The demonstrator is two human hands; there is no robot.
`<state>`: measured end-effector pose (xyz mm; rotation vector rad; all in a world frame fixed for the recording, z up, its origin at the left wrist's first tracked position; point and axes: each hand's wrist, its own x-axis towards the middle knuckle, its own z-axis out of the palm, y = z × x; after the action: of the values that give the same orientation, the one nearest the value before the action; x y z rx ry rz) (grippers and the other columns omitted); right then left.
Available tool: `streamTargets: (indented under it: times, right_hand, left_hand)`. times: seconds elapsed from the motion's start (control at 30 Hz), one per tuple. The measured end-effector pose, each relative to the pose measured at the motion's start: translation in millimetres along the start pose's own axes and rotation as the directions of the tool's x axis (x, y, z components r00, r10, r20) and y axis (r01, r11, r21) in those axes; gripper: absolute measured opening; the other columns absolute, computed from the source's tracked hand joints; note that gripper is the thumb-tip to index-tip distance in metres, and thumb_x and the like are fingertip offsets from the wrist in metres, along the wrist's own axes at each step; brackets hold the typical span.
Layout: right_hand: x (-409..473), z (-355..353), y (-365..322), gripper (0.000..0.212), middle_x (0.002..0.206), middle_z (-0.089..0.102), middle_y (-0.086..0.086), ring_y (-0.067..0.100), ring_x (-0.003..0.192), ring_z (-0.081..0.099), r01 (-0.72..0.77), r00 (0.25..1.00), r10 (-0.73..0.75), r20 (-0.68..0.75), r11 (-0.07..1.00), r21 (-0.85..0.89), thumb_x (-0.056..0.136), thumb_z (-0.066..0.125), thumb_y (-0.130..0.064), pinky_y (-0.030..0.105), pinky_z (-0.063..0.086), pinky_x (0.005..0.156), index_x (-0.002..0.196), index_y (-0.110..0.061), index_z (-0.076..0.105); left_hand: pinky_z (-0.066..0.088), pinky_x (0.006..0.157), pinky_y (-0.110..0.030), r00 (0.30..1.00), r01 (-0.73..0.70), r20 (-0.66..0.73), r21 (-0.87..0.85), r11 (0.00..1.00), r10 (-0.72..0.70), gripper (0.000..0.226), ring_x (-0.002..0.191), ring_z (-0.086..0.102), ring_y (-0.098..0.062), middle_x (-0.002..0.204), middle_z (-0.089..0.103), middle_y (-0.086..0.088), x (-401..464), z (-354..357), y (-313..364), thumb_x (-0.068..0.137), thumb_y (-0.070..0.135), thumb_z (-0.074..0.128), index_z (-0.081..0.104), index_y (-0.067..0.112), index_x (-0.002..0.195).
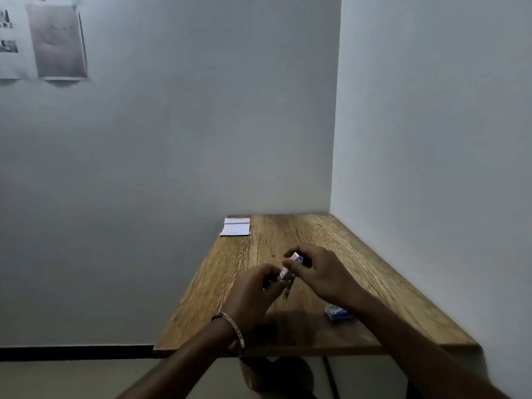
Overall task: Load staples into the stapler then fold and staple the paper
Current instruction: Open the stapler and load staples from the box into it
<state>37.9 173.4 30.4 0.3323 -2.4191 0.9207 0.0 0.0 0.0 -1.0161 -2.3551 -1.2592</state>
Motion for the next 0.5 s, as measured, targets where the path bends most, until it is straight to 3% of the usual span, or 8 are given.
streamTargets:
  times: [0.1, 0.2, 0.33, 0.43, 0.5]
  right_hand:
    - [2, 0, 5, 0.018, 0.094, 0.07, -0.007, 0.007, 0.085, 0.069, -0.074, 0.997, 0.075, -0.007, 0.989, 0.125, 0.094, 0.065, -0.026, 0.023, 0.055, 0.074, 0.111, -0.021, 0.067]
    - [2, 4, 13, 0.034, 0.1, 0.07, -0.002, 0.011, 0.089, 0.07, -0.171, 0.985, 0.167, 0.039, 0.956, 0.237, 0.092, 0.068, -0.024, 0.022, 0.055, 0.072, 0.124, -0.021, 0.059]
    - [-1, 8, 21, 0.039, 0.103, 0.072, 0.003, 0.015, 0.081, 0.074, -0.239, 0.969, 0.214, 0.121, 0.939, 0.248, 0.09, 0.07, -0.028, 0.028, 0.061, 0.068, 0.127, -0.022, 0.058]
    - [-1, 11, 25, 0.032, 0.099, 0.076, -0.002, 0.009, 0.078, 0.075, -0.21, 0.973, 0.181, 0.144, 0.952, 0.222, 0.089, 0.071, -0.031, 0.024, 0.059, 0.063, 0.119, -0.02, 0.069]
    - [1, 12, 25, 0.026, 0.099, 0.077, -0.007, 0.003, 0.082, 0.073, -0.179, 0.978, 0.16, 0.133, 0.973, 0.145, 0.092, 0.068, -0.029, 0.023, 0.059, 0.068, 0.117, -0.025, 0.072]
  left_hand:
    - [0.052, 0.062, -0.014, 0.99, 0.083, 0.119, -0.04, 0.996, -0.078, 0.009, 0.07, 0.066, -0.004, 0.082, 0.071, 0.006, 8, 0, 1, 0.094, 0.026, 0.063, 0.069, 0.022, 0.099]
    - [0.054, 0.062, -0.016, 0.963, 0.227, 0.198, -0.24, 0.944, -0.182, 0.014, 0.07, 0.068, -0.002, 0.084, 0.073, 0.001, 13, 2, 0, 0.096, 0.024, 0.059, 0.07, 0.016, 0.095]
    - [0.057, 0.068, -0.025, 0.897, 0.441, 0.314, -0.576, 0.688, -0.311, 0.018, 0.078, 0.072, -0.013, 0.091, 0.074, -0.008, 14, 2, 0, 0.097, 0.019, 0.058, 0.07, 0.007, 0.096]
    - [0.057, 0.089, -0.046, 0.85, 0.522, 0.383, -0.7, 0.488, -0.36, 0.025, 0.099, 0.072, -0.032, 0.112, 0.072, -0.02, 13, 5, -4, 0.095, 0.014, 0.061, 0.063, 0.001, 0.116]
    - [0.057, 0.091, -0.045, 0.842, 0.534, 0.408, -0.721, 0.441, -0.352, 0.028, 0.099, 0.071, -0.032, 0.114, 0.072, -0.02, 13, 7, -6, 0.095, 0.014, 0.061, 0.062, 0.003, 0.121]
